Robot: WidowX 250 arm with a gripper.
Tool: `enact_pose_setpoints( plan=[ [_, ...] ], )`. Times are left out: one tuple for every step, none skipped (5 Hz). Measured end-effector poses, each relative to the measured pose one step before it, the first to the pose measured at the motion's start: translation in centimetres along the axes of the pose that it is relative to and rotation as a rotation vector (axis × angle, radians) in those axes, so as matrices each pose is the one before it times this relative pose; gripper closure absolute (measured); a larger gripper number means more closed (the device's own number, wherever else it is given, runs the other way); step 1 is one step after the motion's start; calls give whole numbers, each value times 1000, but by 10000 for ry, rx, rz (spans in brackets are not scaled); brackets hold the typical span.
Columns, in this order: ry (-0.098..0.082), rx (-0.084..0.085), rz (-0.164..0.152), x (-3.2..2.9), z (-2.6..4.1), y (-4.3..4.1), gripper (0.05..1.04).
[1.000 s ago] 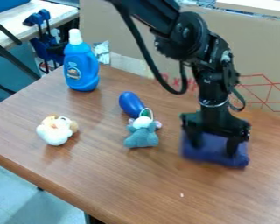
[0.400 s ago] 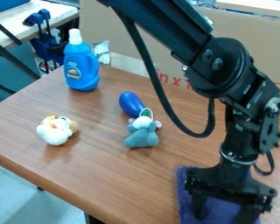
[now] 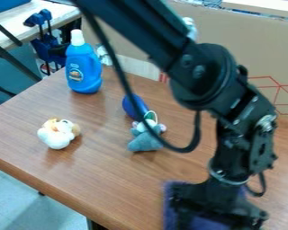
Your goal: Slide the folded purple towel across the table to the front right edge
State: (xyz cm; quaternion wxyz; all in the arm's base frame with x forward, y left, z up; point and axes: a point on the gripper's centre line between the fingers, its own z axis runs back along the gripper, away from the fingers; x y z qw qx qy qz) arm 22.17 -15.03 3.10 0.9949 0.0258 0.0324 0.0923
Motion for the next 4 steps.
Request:
enact_pose_setpoints(
  plan=[
    [-1354, 32, 721, 333, 2886, 1964, 83],
    [-1171, -464, 272, 1353, 2415, 887, 83],
    [-750, -173, 98, 1480, 1428, 768, 83],
    [1184, -213, 237, 156, 1243, 699, 83]
  ],
)
